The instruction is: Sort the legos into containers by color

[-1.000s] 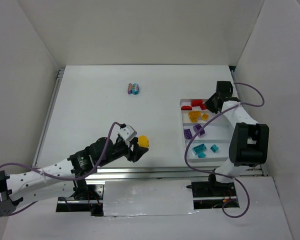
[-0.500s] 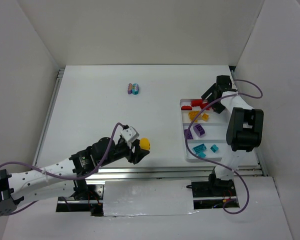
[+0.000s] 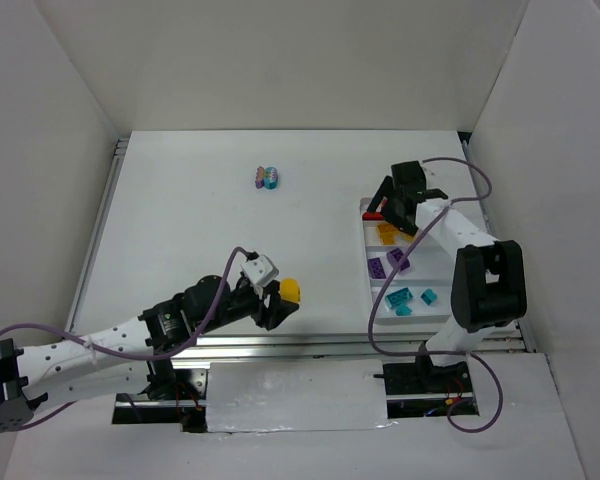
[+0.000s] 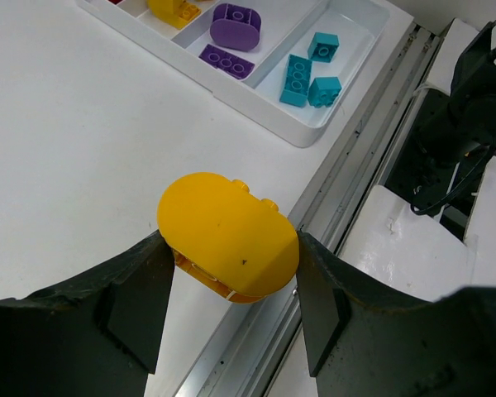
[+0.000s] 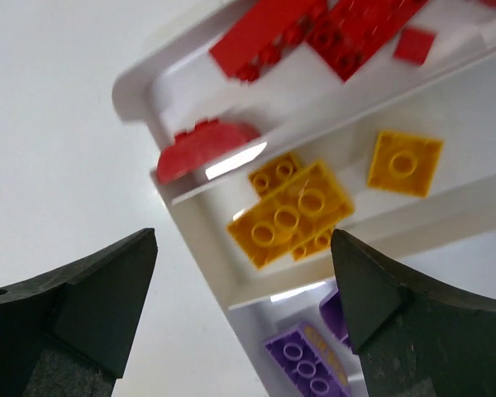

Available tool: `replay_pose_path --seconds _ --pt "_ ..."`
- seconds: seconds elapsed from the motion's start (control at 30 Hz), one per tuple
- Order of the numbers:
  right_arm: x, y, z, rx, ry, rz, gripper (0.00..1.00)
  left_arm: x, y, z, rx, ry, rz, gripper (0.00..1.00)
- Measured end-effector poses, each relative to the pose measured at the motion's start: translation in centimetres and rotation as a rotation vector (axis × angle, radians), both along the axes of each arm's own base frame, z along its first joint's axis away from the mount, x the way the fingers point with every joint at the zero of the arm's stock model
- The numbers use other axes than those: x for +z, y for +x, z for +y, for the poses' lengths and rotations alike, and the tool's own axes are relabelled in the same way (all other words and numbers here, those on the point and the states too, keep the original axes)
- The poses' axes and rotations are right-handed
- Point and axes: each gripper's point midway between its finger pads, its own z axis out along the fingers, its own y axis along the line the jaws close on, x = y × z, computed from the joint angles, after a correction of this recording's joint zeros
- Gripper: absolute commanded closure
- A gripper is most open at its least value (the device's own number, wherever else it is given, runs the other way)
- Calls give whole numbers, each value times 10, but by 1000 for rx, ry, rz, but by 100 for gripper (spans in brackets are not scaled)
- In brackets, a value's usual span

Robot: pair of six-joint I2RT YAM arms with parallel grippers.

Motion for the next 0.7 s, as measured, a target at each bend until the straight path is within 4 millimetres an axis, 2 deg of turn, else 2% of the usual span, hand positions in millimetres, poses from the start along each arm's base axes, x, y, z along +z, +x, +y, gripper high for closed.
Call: replay_pose_path --seconds 0.07,0.17,0.27,0.37,0.47,0.53,0.63,0.7 --pt "-6 -10 12 31 -8 16 7 -3 -1 0 -3 5 3 100" --pt "-12 -25 12 28 -35 39 7 -7 -2 1 -6 13 9 100" --pt "-4 -40 15 28 -58 17 7 -9 -2 1 -6 15 11 100" --pt "23 -57 39 101 -34 -62 7 -13 -2 -3 -17 23 19 100" --pt "67 -79 82 266 82 -202 1 -17 -5 -7 -42 32 30 100" --pt "92 -102 113 421 205 -275 0 -12 -7 -10 -63 12 20 100" --pt "122 -142 143 598 351 -360 0 -2 -9 -13 -85 -19 -3 100" --pt "135 -168 160 708 441 -384 1 6 -10 -16 -103 -42 -30 100"
